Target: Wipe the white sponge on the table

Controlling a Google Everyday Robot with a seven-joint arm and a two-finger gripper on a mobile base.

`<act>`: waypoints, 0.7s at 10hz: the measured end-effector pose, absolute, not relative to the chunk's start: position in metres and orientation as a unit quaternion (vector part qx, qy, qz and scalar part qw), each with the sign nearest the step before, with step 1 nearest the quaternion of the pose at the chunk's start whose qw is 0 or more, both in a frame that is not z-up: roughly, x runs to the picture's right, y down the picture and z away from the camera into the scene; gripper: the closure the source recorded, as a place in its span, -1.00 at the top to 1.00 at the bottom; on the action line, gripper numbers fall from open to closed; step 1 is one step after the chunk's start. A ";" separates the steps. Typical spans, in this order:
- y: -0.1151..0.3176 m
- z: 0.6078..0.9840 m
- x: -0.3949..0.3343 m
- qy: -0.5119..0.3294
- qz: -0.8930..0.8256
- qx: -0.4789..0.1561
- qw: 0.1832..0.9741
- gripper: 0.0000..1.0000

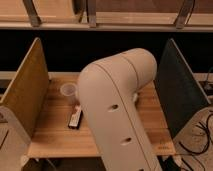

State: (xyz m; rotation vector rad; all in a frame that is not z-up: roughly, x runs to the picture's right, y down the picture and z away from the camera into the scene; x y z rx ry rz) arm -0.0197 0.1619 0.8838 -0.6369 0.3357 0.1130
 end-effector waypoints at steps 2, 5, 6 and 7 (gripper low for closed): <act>0.161 0.893 -0.029 0.152 0.052 -0.310 0.937 -1.00; 0.161 0.898 -0.064 0.117 0.035 -0.308 0.944 -1.00; 0.164 0.892 -0.077 0.108 0.025 -0.309 0.945 -1.00; 0.170 0.884 -0.085 0.103 0.017 -0.311 0.945 -1.00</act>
